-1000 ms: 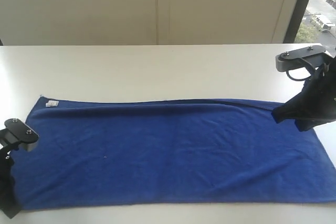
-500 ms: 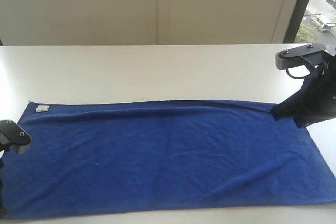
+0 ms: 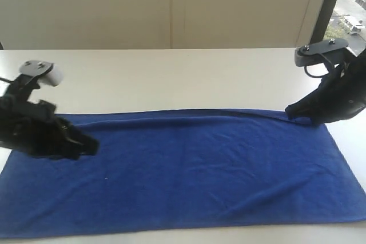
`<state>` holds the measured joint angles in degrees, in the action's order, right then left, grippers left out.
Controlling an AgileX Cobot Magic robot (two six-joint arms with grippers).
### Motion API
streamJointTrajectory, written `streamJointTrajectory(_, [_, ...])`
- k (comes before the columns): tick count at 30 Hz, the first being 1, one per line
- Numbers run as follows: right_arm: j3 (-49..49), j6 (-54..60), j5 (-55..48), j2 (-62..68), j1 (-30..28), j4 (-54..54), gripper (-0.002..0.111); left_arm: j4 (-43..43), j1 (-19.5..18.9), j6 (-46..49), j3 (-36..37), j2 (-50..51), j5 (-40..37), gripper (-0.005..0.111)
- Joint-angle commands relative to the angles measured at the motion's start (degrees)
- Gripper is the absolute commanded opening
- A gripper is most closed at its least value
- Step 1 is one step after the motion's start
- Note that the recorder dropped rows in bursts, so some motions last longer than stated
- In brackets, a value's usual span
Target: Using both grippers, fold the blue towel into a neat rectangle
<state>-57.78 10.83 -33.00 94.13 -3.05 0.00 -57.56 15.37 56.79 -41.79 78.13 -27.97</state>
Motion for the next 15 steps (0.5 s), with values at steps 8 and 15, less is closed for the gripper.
streamJointTrajectory(8, [-12.9,1.1,-14.8,9.9,-0.4,-2.0,0.0,-22.7,25.2,29.9,-16.2,21.6,9.1,0.0])
streamJointTrajectory(15, [-16.0,1.0,-15.2,14.1,-0.4,-4.5,0.0,6.8,33.1,8.5,-31.1,34.0,8.9,0.0])
